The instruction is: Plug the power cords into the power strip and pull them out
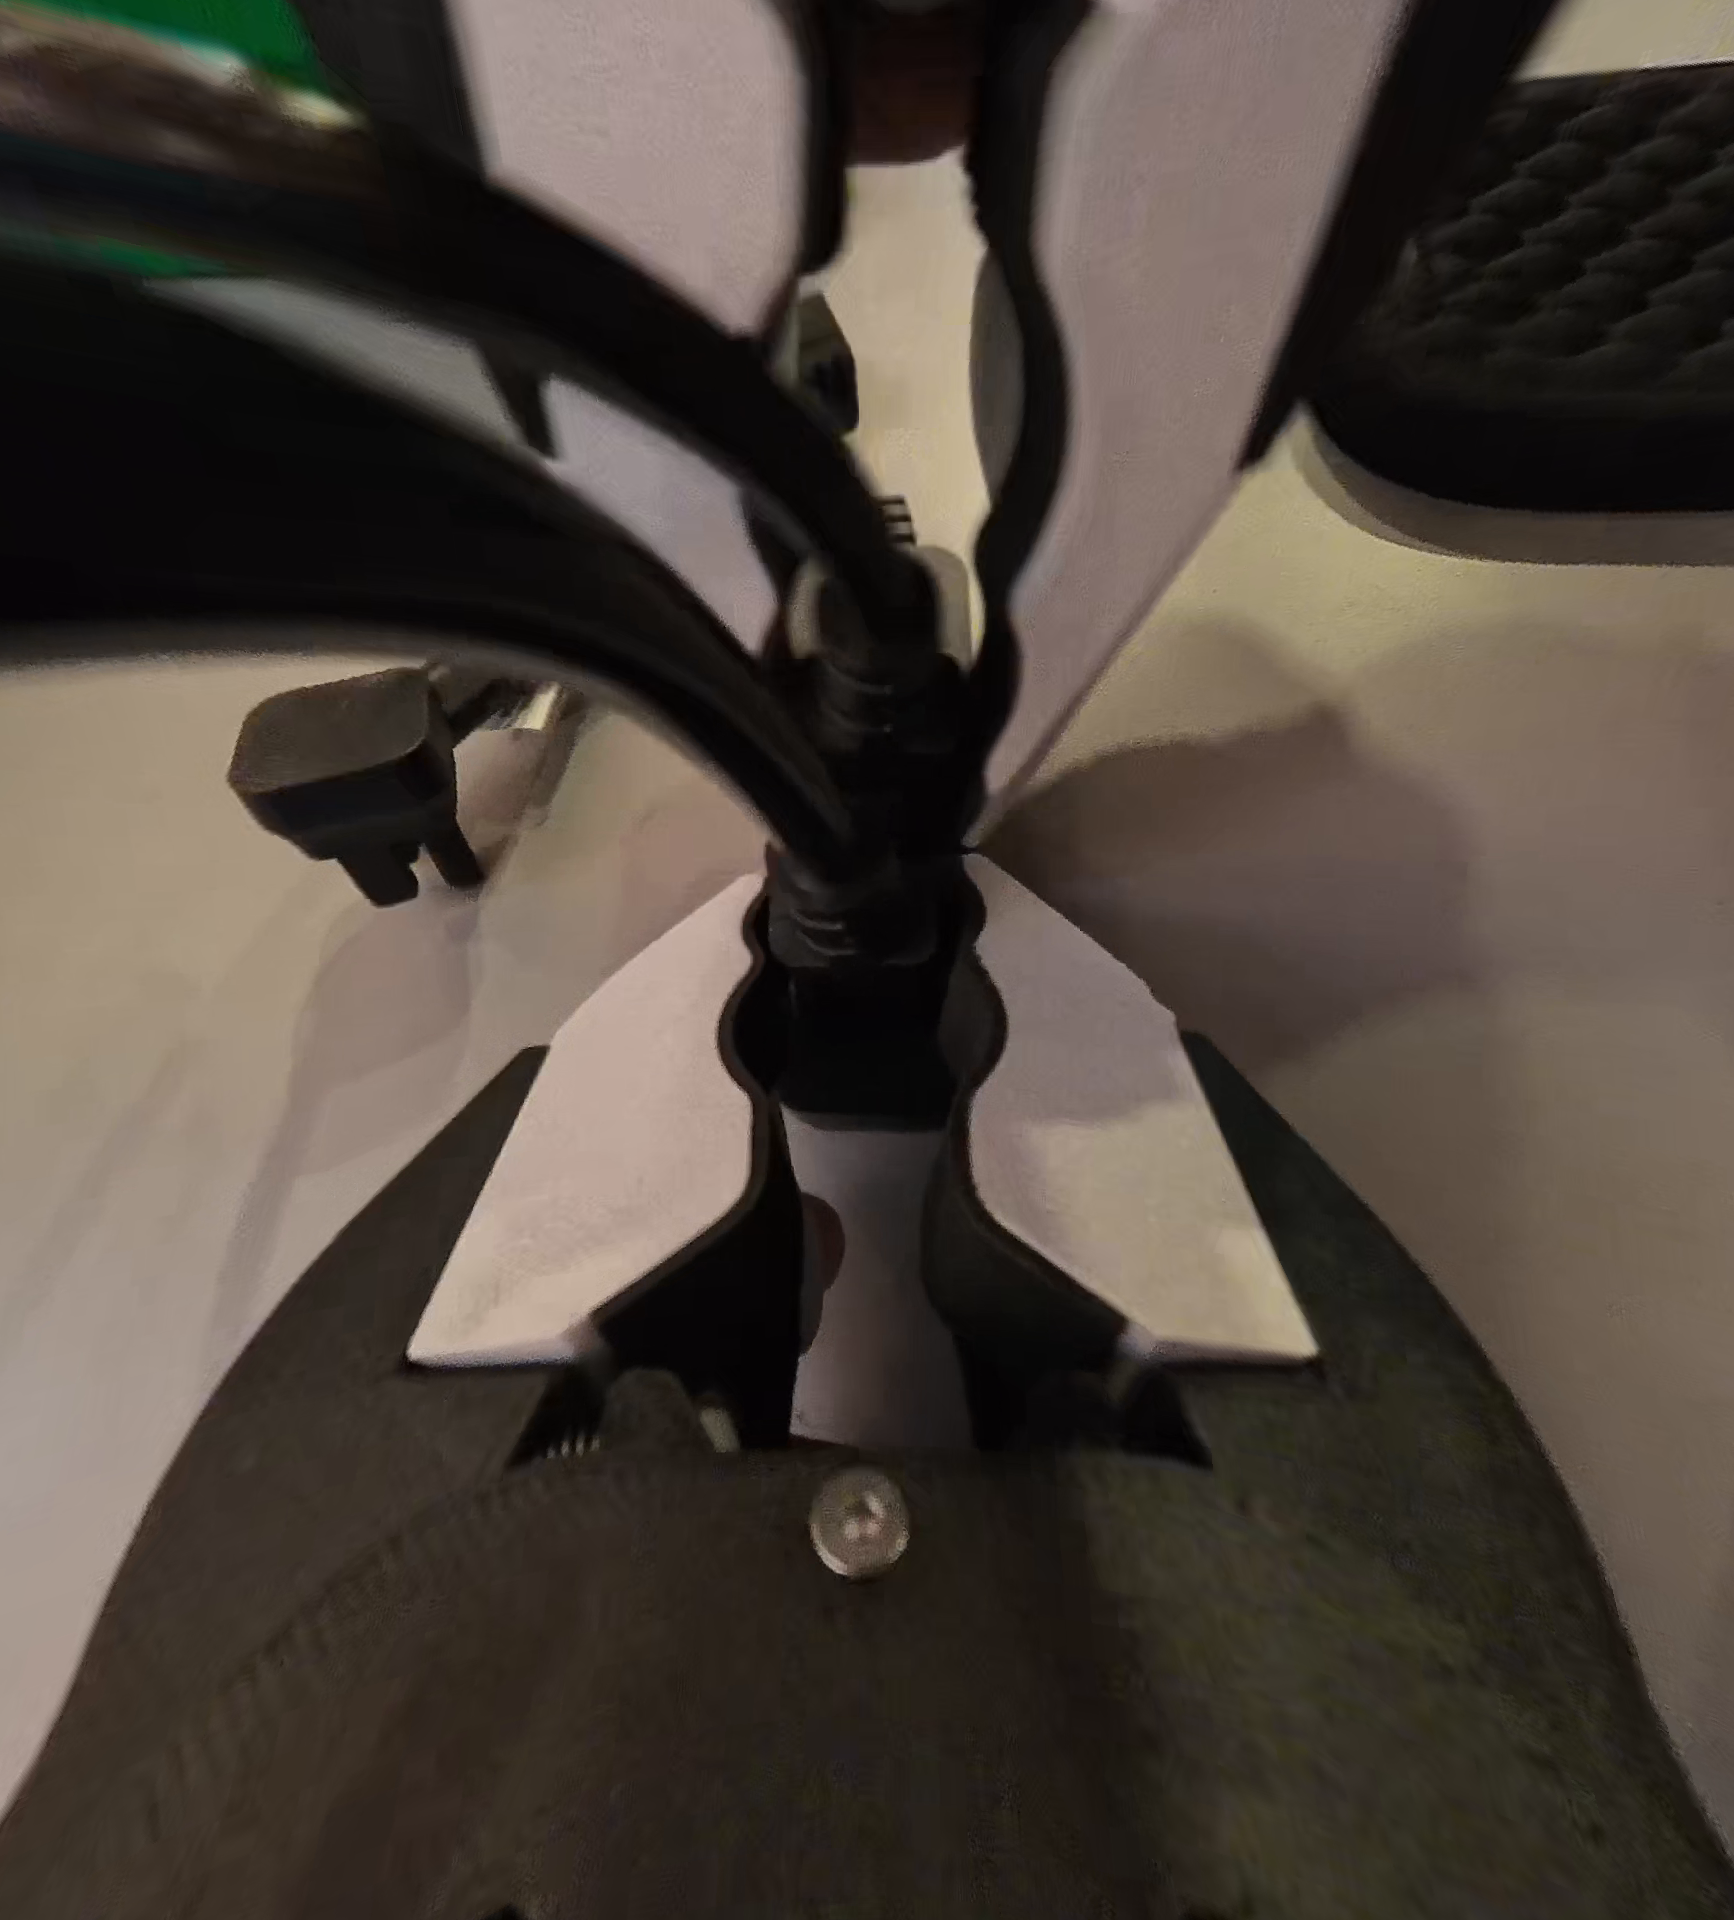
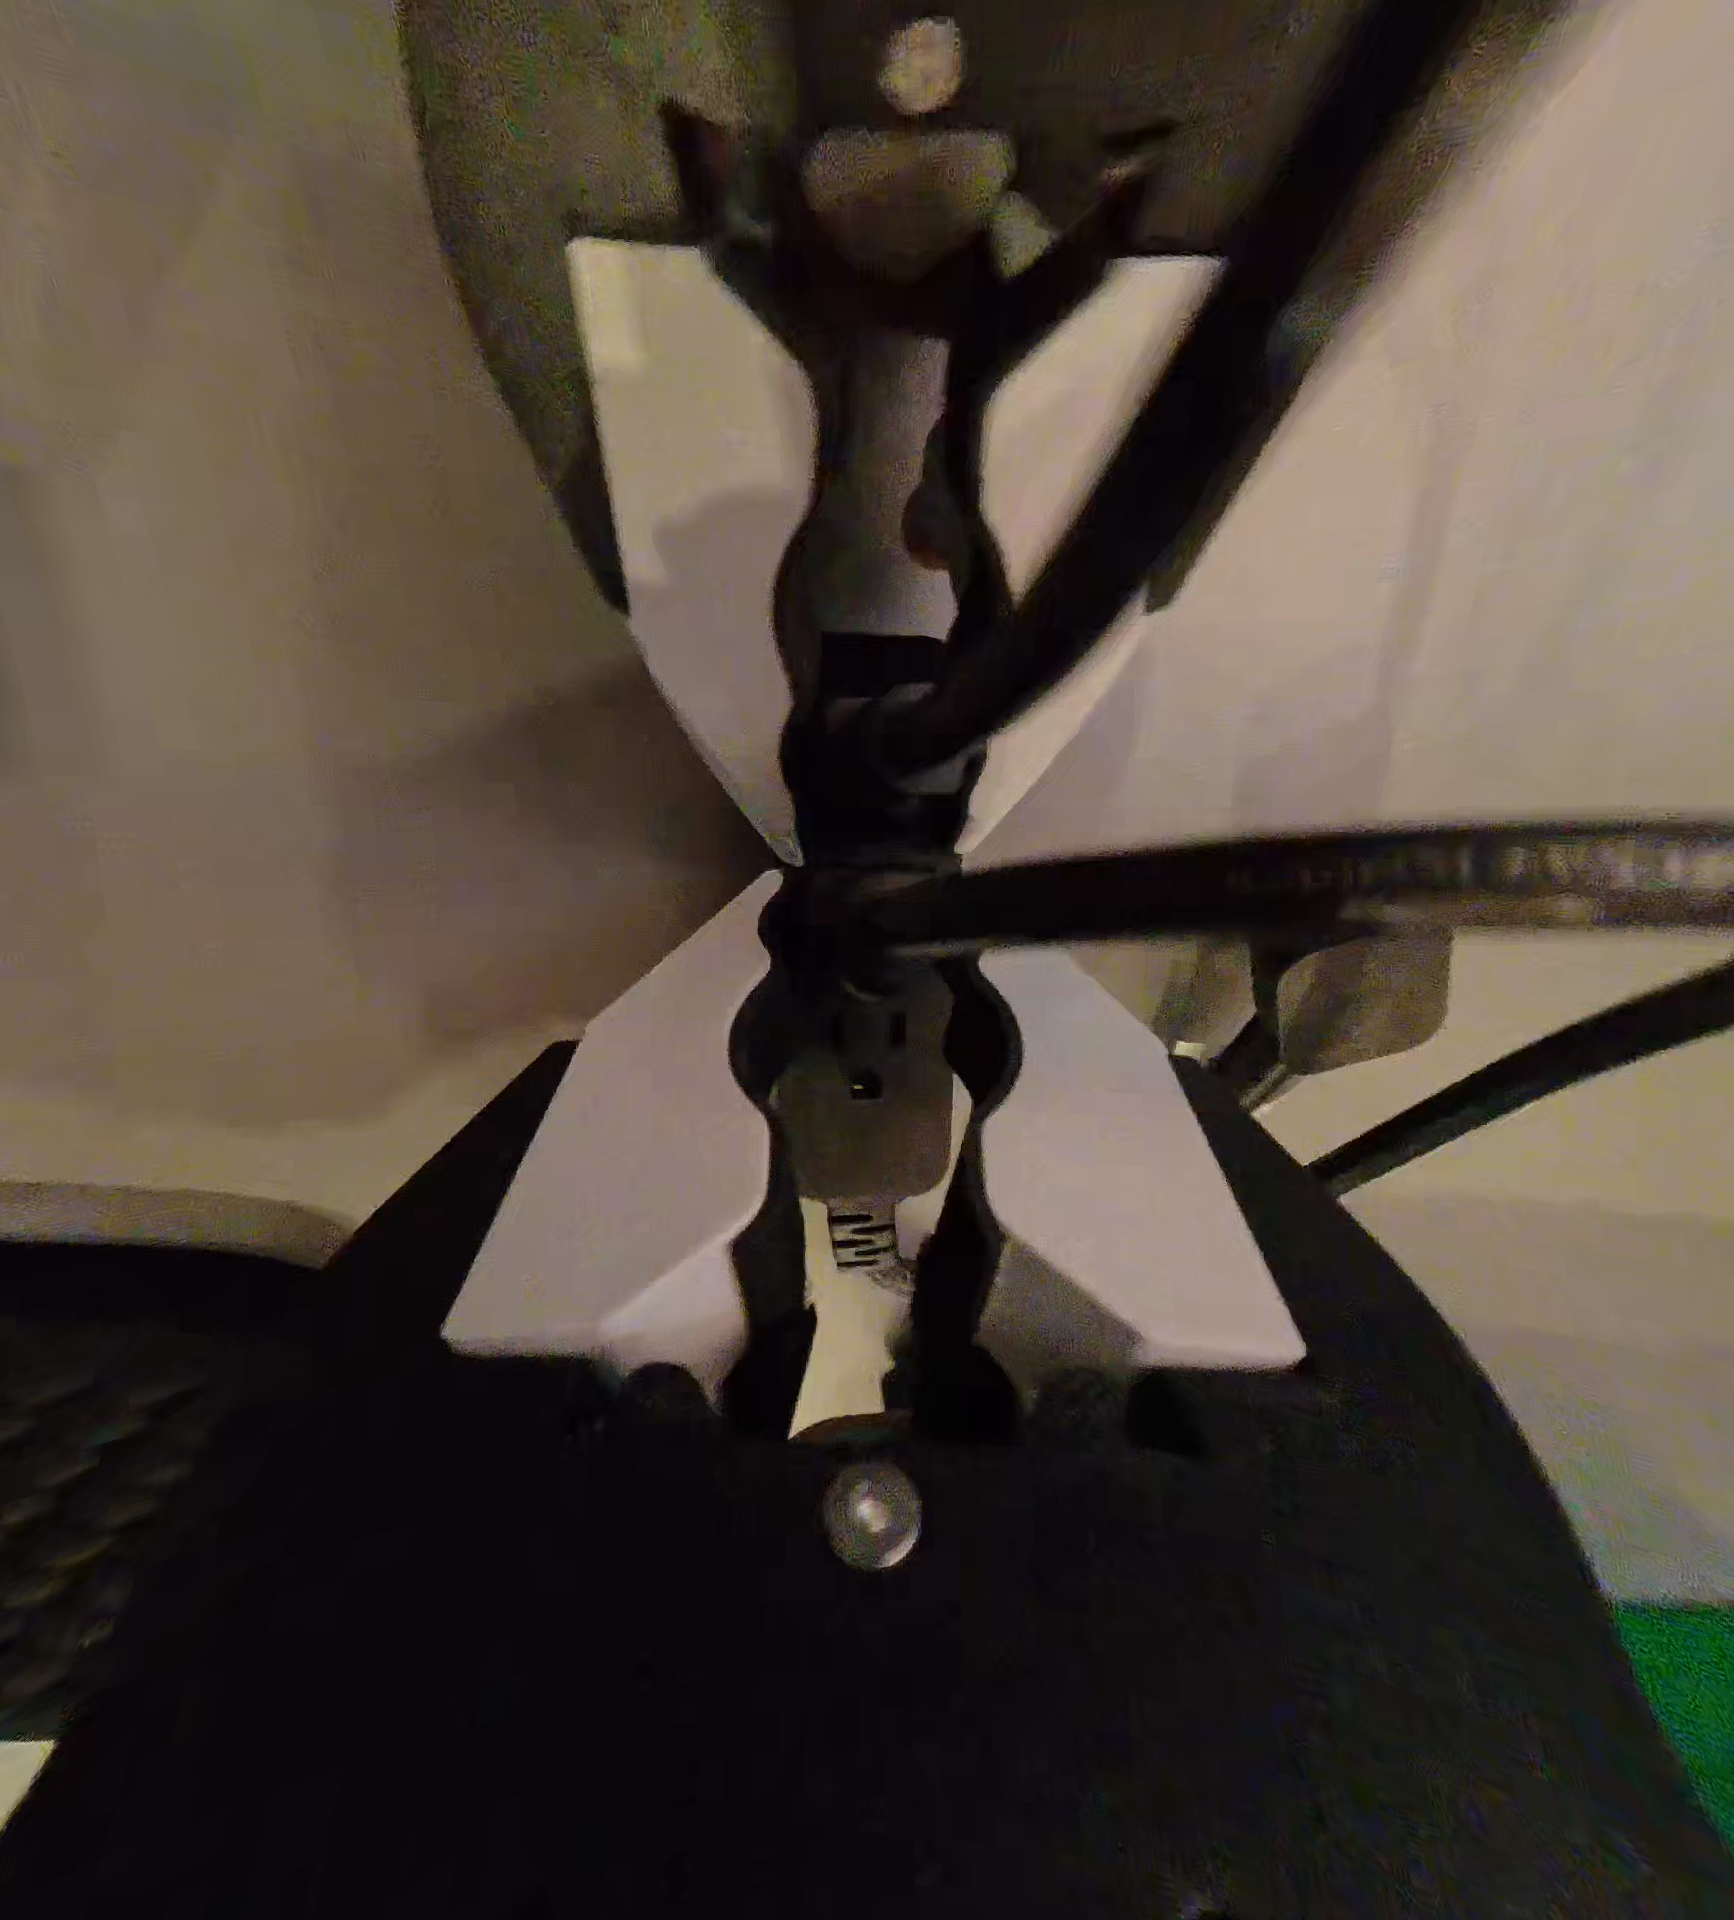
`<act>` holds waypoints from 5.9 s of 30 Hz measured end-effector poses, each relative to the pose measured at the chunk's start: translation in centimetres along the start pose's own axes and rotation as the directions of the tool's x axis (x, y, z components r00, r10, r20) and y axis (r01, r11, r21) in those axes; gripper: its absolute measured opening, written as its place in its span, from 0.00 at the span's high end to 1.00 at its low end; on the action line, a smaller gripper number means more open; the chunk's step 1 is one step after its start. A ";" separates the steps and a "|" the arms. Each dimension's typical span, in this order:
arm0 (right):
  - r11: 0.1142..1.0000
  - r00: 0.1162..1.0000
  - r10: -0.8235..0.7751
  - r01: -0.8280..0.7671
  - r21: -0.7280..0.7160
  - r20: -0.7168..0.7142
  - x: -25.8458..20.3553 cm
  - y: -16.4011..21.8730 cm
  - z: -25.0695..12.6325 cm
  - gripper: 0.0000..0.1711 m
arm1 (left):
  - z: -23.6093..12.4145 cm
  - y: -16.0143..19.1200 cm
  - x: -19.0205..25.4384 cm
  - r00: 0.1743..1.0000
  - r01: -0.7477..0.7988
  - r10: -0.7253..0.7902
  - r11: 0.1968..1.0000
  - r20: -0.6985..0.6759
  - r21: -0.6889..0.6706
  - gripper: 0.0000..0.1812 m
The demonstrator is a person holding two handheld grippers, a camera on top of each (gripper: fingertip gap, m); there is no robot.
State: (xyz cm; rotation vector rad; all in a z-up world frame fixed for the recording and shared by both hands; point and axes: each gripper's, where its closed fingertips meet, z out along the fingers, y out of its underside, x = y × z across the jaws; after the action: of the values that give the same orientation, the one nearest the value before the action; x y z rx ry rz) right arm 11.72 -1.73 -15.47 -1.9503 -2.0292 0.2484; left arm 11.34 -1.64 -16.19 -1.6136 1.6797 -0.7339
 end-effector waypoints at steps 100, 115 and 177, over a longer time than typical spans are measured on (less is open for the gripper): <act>0.502 0.528 0.842 -0.842 0.198 0.108 -0.5 6.8 -0.4 0.74 | -1.7 2.0 0.1 0.927 0.309 -0.261 0.938 0.269 -0.158 0.54; 0.487 0.532 0.840 -0.825 0.286 0.103 -2.8 2.3 -2.1 0.72 | -20.5 -2.3 -3.0 0.916 0.249 -0.247 0.968 0.315 0.036 0.68; 0.756 0.766 0.634 -0.586 0.291 -0.107 5.6 -4.5 -9.3 0.92 | -10.7 -6.0 -2.3 0.890 0.418 -0.451 0.864 0.063 0.280 0.74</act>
State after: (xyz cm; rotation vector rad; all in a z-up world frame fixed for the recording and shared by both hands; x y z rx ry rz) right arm 10.54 2.69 -4.67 -2.3073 -1.1080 0.4040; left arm 6.47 -0.46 -4.72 -1.8234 1.0781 -1.0034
